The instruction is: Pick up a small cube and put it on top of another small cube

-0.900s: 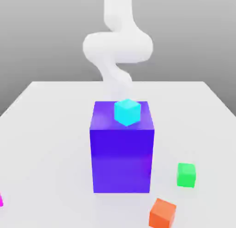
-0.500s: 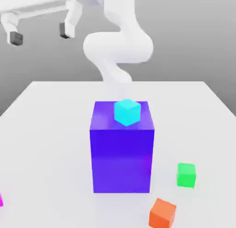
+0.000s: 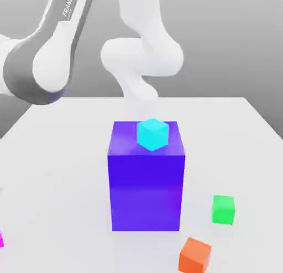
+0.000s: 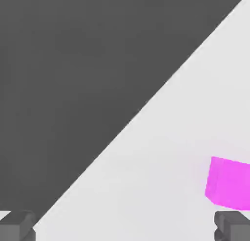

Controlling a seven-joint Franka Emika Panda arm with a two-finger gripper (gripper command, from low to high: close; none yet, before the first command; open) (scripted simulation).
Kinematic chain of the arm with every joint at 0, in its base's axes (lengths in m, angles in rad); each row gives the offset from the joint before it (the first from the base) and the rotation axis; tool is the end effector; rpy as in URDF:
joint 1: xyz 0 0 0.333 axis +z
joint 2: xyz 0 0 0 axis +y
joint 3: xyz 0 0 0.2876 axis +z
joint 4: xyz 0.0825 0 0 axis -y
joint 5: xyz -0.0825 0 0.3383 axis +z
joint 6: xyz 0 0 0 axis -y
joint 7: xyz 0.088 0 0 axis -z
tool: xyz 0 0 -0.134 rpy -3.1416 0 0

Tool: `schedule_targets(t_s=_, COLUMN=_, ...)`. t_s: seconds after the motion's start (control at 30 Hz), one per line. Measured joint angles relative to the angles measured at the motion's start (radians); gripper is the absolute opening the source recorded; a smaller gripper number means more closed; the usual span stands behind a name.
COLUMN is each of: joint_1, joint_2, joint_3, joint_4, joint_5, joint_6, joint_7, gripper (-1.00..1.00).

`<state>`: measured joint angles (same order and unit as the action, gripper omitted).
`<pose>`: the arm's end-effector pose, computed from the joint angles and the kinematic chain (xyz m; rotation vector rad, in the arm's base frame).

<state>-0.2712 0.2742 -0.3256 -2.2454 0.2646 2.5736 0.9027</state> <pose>0.4268 -0.2934 0.2391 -2.0194 2.3061 -0.1006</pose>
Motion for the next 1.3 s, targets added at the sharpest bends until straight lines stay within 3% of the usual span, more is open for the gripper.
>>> schedule_targets(t_s=0.1, joint_1=-0.036, joint_2=0.106, joint_3=-0.025, joint_4=0.005, joint_5=0.015, joint_6=0.029, joint_7=0.018, gripper=0.00)
schedule_targets(t_s=0.23, joint_1=-0.095, joint_2=0.251, joint_3=0.029, joint_4=0.035, joint_5=0.081, joint_6=0.121, joint_7=-0.020, gripper=0.00)
schedule_targets(t_s=0.27, joint_1=-0.109, joint_2=0.281, joint_3=0.046, joint_4=0.043, joint_5=0.096, joint_6=0.143, joint_7=-0.030, gripper=-1.00)
schedule_targets(t_s=0.5, joint_1=-0.111, joint_2=0.285, joint_3=0.048, joint_4=0.044, joint_5=0.098, joint_6=0.146, joint_7=-0.032, gripper=-1.00)
schedule_targets(t_s=0.67, joint_1=-0.049, joint_2=0.141, joint_3=0.005, joint_4=-0.004, joint_5=0.023, joint_6=0.051, joint_7=0.027, gripper=-1.00)
schedule_targets(t_s=1.3, joint_1=0.413, joint_2=-0.122, joint_3=0.498, joint_4=-0.261, joint_5=0.056, joint_6=0.038, joint_7=0.006, gripper=-1.00)
